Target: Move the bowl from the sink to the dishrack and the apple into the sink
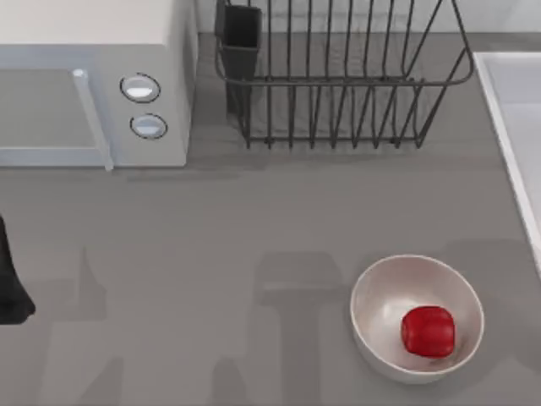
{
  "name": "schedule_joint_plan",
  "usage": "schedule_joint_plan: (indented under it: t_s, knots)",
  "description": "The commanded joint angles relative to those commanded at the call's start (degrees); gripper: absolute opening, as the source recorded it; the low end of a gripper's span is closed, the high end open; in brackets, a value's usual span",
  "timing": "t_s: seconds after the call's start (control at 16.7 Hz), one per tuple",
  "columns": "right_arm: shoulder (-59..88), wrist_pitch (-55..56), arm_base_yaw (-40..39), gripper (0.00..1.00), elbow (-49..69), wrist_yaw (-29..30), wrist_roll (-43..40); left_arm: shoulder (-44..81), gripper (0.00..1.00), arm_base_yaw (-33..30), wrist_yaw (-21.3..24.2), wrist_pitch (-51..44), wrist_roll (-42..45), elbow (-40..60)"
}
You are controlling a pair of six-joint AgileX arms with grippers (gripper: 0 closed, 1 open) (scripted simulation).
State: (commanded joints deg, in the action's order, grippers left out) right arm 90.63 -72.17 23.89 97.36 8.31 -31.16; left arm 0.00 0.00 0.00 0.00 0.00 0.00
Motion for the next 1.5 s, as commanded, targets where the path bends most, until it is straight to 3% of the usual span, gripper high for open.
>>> schedule_joint_plan:
  t_s: [0.48,0.72,1.02,1.5]
  knots:
    - [5.9,42.2,-45.8,0.0,-0.9,22.3,20.9,0.0,1.0,0.0,0.0,0.0,0.0,0.0]
    - [6.0,60.8,-61.8,0.0,-2.0,32.0,28.4,0.0,1.0,0.0,0.0,0.0,0.0,0.0]
    - [4.8,71.5,-69.3,0.0,-2.6,38.6,32.4,0.0,1.0,0.0,0.0,0.0,0.0,0.0]
    - [6.4,73.8,-68.7,0.0,-3.4,38.2,32.5,0.0,1.0,0.0,0.0,0.0,0.0,0.0]
